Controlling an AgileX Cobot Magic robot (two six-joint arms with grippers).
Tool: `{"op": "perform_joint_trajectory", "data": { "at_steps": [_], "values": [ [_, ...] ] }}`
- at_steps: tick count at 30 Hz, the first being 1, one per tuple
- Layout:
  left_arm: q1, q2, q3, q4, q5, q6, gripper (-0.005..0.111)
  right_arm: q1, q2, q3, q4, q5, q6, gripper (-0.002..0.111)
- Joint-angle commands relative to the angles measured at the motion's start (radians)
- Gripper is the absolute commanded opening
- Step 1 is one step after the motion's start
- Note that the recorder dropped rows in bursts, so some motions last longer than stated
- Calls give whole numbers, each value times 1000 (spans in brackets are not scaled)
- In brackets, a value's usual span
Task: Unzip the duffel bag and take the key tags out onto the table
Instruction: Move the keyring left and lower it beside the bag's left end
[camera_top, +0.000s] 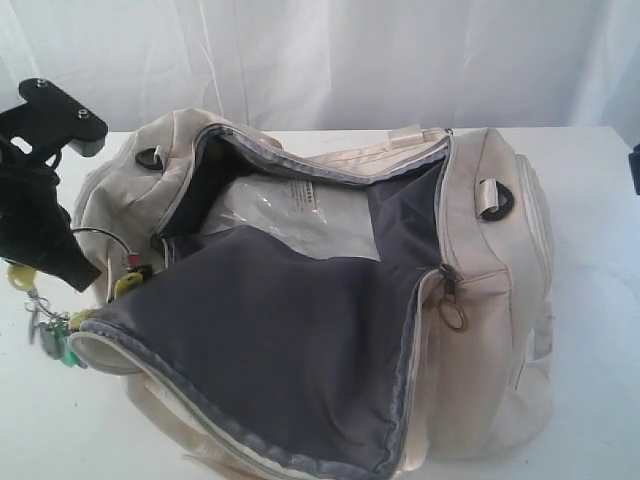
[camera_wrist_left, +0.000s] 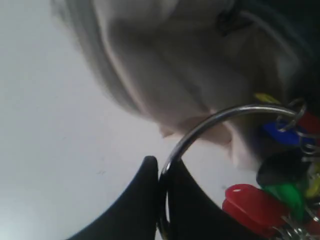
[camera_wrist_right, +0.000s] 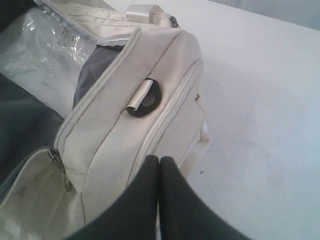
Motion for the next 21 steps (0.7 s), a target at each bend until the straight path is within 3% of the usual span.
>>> {"op": "perform_joint_trajectory", "data": {
  "at_steps": [1,15,21],
  "values": [
    [24,2,39,-119,-134,69,0,-1,-4,3,12,-12,3,0],
    [29,191,37,-145,-302,75,0,-1,-4,3,16,-20,3,0],
    [29,283,-38,-160,-303,88,0,-1,-4,3,16,-20,3,0]
  ]
}}
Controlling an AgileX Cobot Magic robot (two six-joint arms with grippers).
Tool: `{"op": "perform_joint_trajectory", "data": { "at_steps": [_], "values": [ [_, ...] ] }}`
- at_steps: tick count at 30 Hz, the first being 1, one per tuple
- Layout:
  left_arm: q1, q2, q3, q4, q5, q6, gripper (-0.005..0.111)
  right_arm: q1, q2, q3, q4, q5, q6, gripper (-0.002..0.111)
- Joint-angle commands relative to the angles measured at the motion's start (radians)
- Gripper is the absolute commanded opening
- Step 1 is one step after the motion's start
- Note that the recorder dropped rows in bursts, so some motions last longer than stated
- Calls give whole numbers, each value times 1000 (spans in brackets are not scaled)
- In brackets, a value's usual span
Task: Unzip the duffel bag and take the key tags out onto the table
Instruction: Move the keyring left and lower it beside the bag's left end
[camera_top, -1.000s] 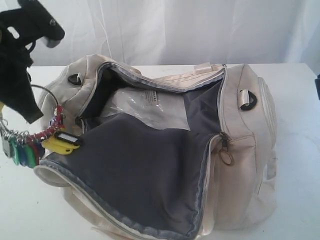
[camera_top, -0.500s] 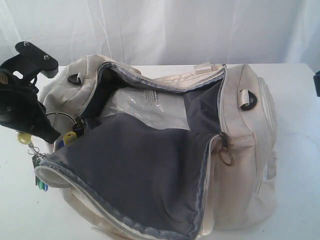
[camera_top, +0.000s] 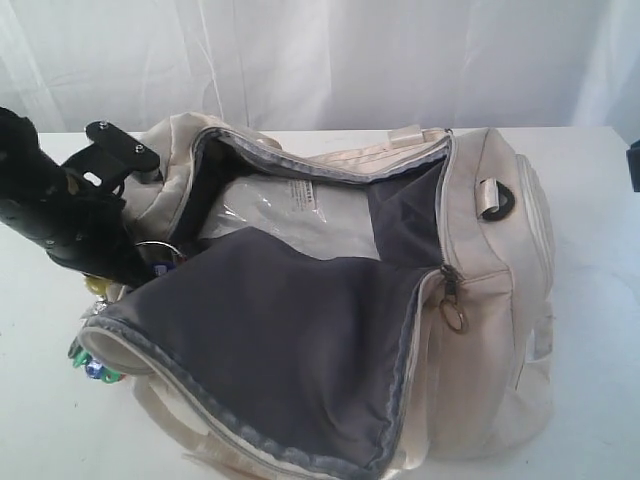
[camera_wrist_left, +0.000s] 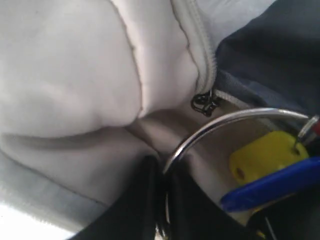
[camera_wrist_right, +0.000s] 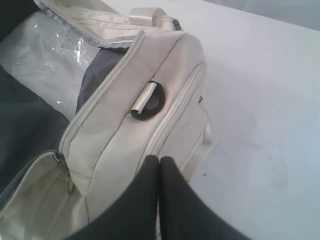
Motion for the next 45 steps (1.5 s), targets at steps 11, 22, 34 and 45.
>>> {"op": "perform_joint_trajectory", "data": {
  "at_steps": [11,22,34,45],
  "values": [
    [-4,211,-240,-336,46,265,0,-1,-2,3,3,-15,3,0],
    [-33,275,-333,-535,118,445,0,-1,-2,3,5,-17,3,0],
    [-31,138,-300,-149,441,207,0,-1,-2,3,5,-10,3,0],
    [37,-3,-66,-128,351,154,0,-1,-2,3,5,-10,3,0]
  ]
}}
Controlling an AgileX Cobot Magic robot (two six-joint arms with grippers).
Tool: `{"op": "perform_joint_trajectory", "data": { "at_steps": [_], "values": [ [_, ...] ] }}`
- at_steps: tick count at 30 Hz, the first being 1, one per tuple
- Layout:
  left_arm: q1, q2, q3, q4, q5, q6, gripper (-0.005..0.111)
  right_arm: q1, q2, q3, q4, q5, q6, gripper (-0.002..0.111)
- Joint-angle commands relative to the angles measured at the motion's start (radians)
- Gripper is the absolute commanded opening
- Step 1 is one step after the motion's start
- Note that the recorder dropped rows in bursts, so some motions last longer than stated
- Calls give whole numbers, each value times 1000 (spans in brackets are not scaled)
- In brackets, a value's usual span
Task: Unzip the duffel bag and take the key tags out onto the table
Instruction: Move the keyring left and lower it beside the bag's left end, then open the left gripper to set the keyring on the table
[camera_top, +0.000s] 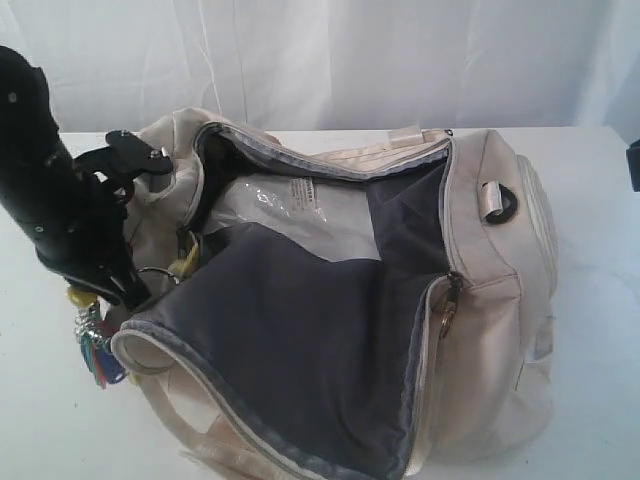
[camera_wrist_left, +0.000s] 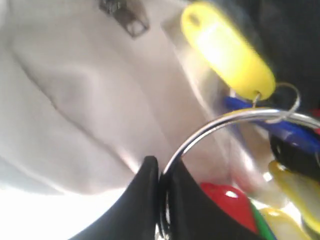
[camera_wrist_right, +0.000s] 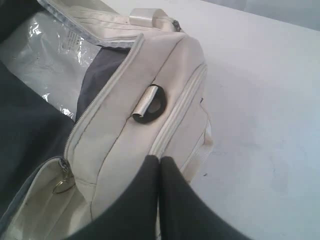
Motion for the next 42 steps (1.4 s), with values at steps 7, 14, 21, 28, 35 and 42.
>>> {"op": "perform_joint_trajectory", "data": {
  "at_steps": [7,14,21,28,35,42],
  "values": [
    [116,-12,139,16,-76,-29,0,-1,-2,3,3,-10,3,0],
    [116,-12,145,90,-54,-88,0,-1,-2,3,6,-10,3,0],
    [116,114,160,171,-262,-88,0,-1,-2,3,6,-13,3,0],
    [116,167,158,199,-276,-93,0,-1,-2,3,6,-15,3,0],
    [113,167,116,133,-234,-93,28,-1,-2,3,6,-13,3,0],
    [113,167,45,102,-124,-93,60,-1,-2,3,6,-13,3,0]
  ]
}}
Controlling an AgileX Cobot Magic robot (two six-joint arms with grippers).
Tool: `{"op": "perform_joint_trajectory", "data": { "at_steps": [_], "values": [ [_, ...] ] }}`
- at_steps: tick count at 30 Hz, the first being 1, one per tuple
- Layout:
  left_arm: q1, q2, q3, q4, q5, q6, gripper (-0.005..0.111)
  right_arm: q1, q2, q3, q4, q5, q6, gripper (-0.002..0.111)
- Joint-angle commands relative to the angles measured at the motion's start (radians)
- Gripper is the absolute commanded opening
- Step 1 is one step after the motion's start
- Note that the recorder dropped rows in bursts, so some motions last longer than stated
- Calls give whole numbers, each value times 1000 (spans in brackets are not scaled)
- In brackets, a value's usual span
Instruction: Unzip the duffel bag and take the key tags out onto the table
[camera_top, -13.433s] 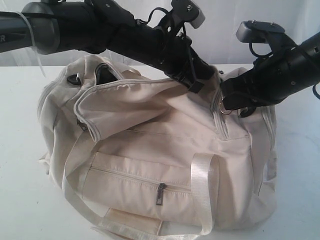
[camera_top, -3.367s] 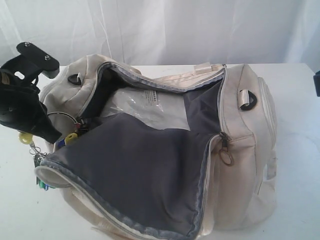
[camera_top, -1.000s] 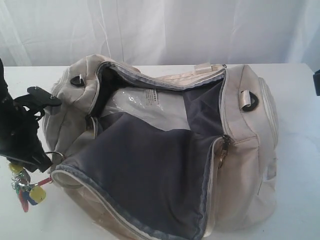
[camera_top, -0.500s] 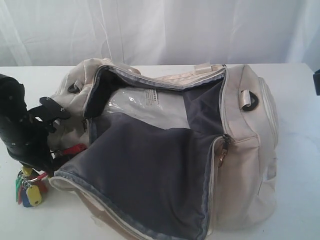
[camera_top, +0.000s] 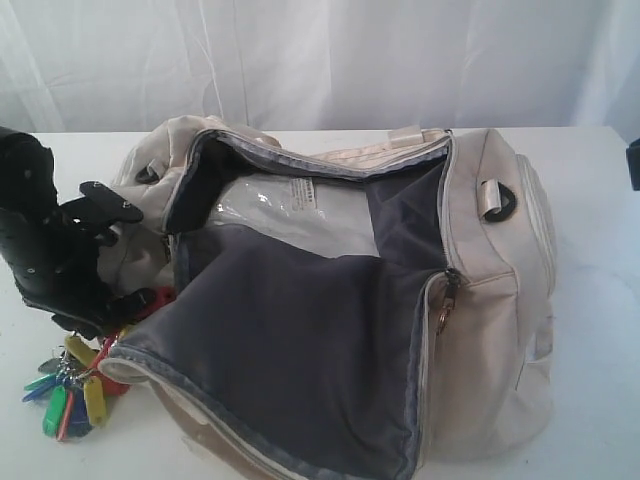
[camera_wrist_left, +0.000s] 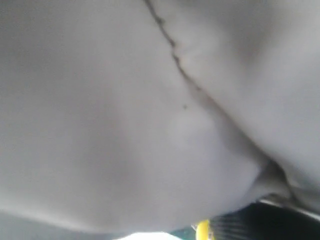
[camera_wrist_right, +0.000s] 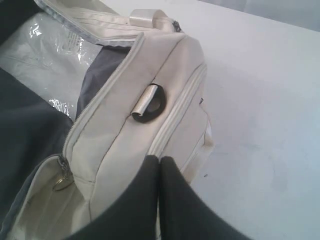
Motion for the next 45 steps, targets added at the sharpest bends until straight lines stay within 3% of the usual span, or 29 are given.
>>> {"op": "perform_joint_trajectory", "data": {
  "at_steps": [1,13,26,32,40,45],
  "values": [
    [1,2,-39,-42,63,-10,60,-1,-2,3,5,-13,3,0],
    [1,-70,-120,-88,211,1,60,-1,-2,3,5,-9,3,0],
    [1,-279,-125,-98,217,1,56,-1,-2,3,9,-16,3,0],
    [1,-324,-125,-107,225,1,45,-1,-2,3,9,-16,3,0],
    [1,-418,-125,-118,217,1,0,-1,-2,3,9,-15,20,0],
    [1,-520,-101,-181,216,15,0,-1,-2,3,9,-15,18,0]
  ]
}}
